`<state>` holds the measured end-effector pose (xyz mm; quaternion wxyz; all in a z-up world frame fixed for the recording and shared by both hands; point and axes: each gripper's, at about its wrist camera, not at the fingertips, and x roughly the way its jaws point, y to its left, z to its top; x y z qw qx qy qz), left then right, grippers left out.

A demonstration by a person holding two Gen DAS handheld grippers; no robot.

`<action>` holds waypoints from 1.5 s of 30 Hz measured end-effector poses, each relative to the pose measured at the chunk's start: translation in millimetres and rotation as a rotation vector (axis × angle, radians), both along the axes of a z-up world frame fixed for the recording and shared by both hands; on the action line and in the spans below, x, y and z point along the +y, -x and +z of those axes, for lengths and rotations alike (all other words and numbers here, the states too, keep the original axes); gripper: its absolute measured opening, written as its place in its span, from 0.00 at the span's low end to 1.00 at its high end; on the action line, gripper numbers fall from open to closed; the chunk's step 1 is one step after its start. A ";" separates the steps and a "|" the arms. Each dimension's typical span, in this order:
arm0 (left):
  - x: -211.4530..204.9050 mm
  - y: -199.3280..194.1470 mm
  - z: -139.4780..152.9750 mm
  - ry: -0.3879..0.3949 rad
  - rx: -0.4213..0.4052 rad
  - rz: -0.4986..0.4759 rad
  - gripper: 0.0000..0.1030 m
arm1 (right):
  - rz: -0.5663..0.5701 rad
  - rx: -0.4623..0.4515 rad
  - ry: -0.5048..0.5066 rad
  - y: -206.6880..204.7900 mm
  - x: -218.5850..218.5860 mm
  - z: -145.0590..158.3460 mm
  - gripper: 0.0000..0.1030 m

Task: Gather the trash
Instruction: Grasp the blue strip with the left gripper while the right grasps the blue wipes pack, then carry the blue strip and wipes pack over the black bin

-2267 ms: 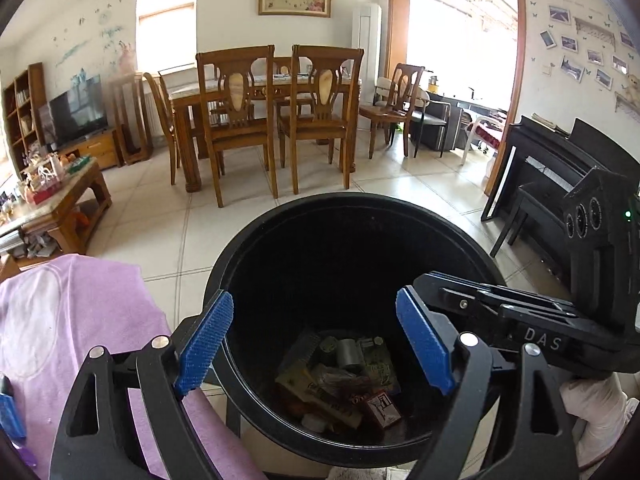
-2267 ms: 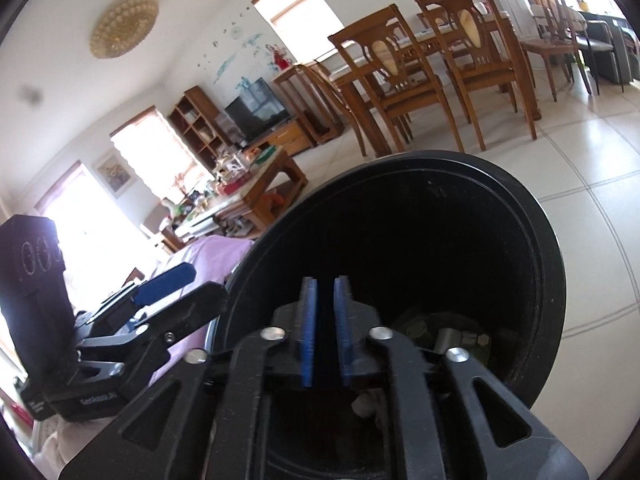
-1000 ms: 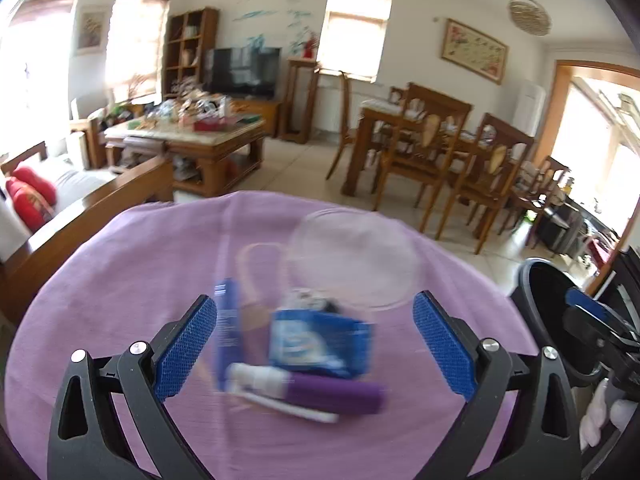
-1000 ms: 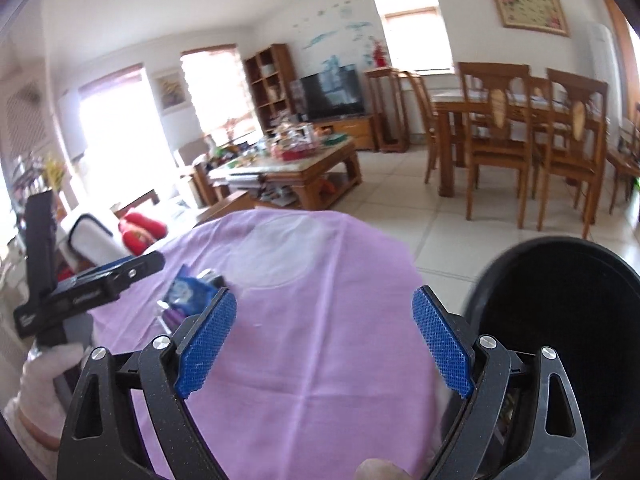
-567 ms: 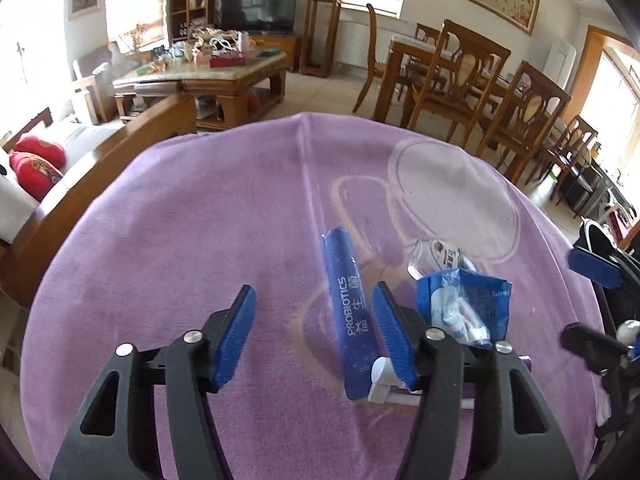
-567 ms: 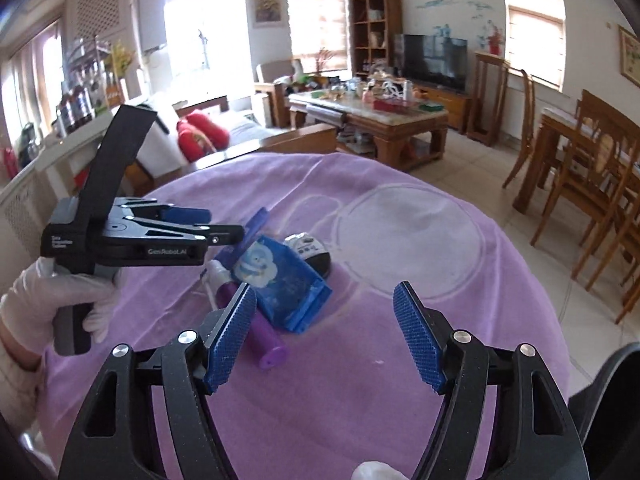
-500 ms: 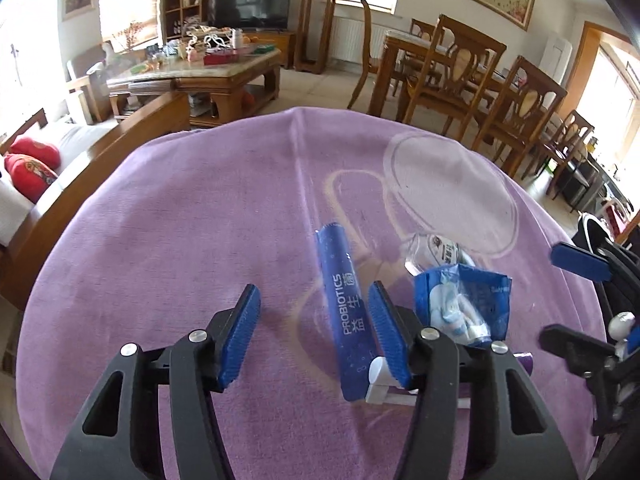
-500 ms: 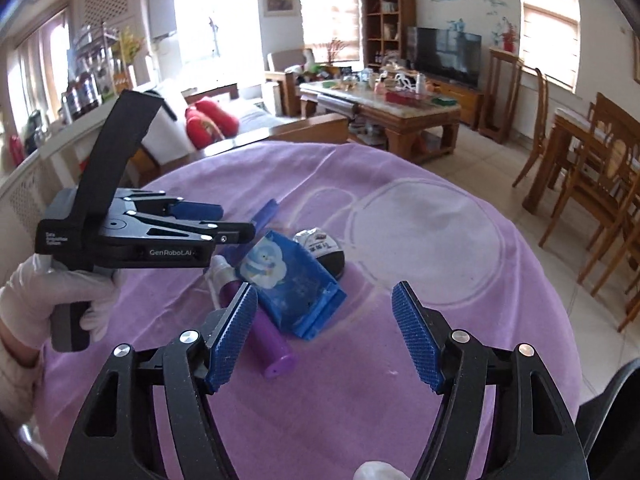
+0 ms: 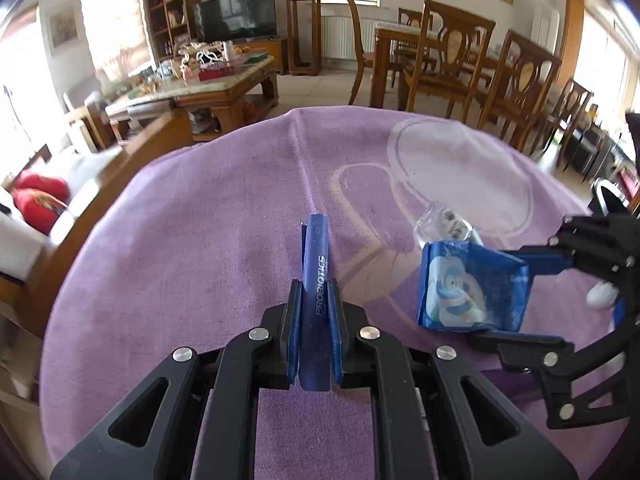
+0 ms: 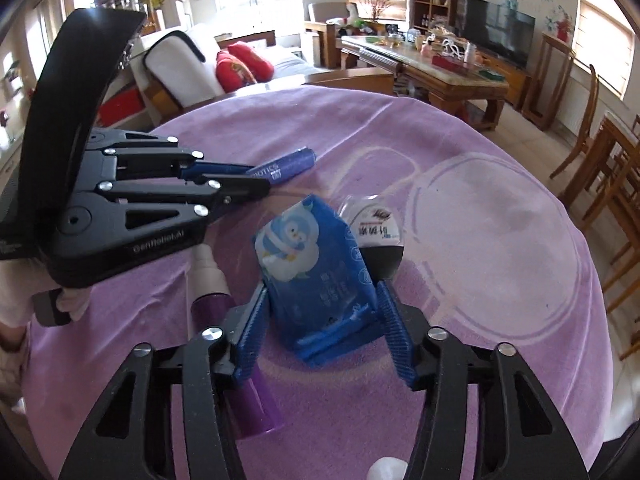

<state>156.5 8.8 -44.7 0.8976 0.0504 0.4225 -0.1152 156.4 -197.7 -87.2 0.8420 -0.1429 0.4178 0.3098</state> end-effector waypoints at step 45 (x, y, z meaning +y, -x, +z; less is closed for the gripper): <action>-284.8 114.7 77.9 0.219 -0.261 -0.521 0.07 | -0.715 -0.318 -0.598 197.8 -386.8 72.0 0.41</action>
